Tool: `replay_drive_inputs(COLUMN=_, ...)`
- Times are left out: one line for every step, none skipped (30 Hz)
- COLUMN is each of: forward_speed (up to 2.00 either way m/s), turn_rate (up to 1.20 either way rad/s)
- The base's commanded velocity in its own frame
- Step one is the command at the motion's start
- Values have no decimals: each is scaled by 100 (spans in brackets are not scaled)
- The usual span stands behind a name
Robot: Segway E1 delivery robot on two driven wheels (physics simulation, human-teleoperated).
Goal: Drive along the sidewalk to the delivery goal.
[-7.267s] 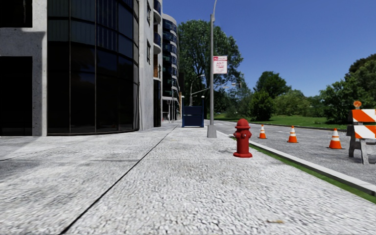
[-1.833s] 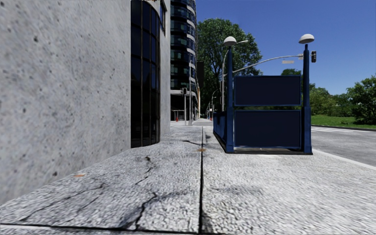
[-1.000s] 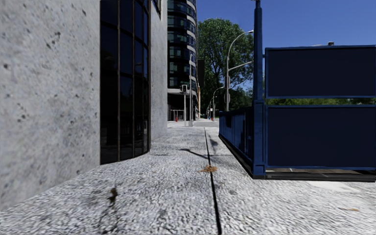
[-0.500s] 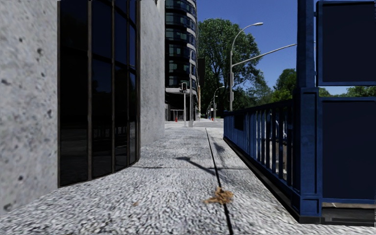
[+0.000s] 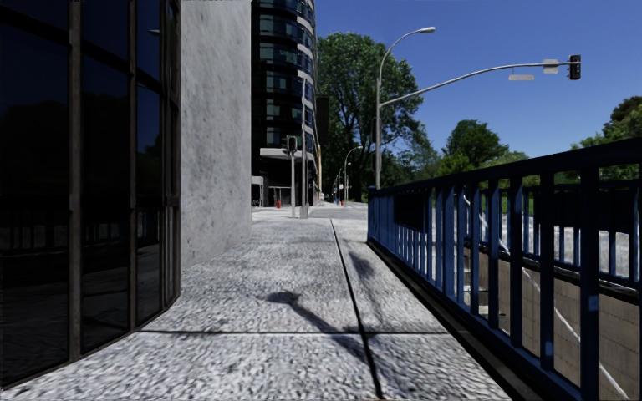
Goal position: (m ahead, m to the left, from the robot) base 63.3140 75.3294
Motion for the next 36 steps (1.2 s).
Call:
replay_drive_inputs(forward_speed=200, turn_rate=0)
replay_drive_inputs(forward_speed=200, turn_rate=0)
replay_drive_inputs(forward_speed=200, turn_rate=0)
replay_drive_inputs(forward_speed=200, turn_rate=0)
replay_drive_inputs(forward_speed=200, turn_rate=0)
replay_drive_inputs(forward_speed=200, turn_rate=0)
replay_drive_inputs(forward_speed=200, turn_rate=0)
replay_drive_inputs(forward_speed=200, turn_rate=0)
replay_drive_inputs(forward_speed=200, turn_rate=0)
replay_drive_inputs(forward_speed=200, turn_rate=0)
replay_drive_inputs(forward_speed=200, turn_rate=0)
replay_drive_inputs(forward_speed=200, turn_rate=0)
replay_drive_inputs(forward_speed=200, turn_rate=0)
replay_drive_inputs(forward_speed=200, turn_rate=0)
replay_drive_inputs(forward_speed=200, turn_rate=0)
replay_drive_inputs(forward_speed=200, turn_rate=0)
replay_drive_inputs(forward_speed=200, turn_rate=0)
replay_drive_inputs(forward_speed=200, turn_rate=0)
replay_drive_inputs(forward_speed=200, turn_rate=0)
replay_drive_inputs(forward_speed=200, turn_rate=0)
replay_drive_inputs(forward_speed=200, turn_rate=0)
replay_drive_inputs(forward_speed=200, turn_rate=0)
replay_drive_inputs(forward_speed=200, turn_rate=0)
replay_drive_inputs(forward_speed=200, turn_rate=0)
replay_drive_inputs(forward_speed=200, turn_rate=0)
replay_drive_inputs(forward_speed=200, turn_rate=0)
replay_drive_inputs(forward_speed=200, turn_rate=0)
replay_drive_inputs(forward_speed=200, turn_rate=0)
replay_drive_inputs(forward_speed=200, turn_rate=0)
replay_drive_inputs(forward_speed=200, turn_rate=0)
replay_drive_inputs(forward_speed=200, turn_rate=0)
replay_drive_inputs(forward_speed=200, turn_rate=0)
replay_drive_inputs(forward_speed=200, turn_rate=0)
replay_drive_inputs(forward_speed=200, turn_rate=0)
replay_drive_inputs(forward_speed=200, turn_rate=0)
replay_drive_inputs(forward_speed=200, turn_rate=0)
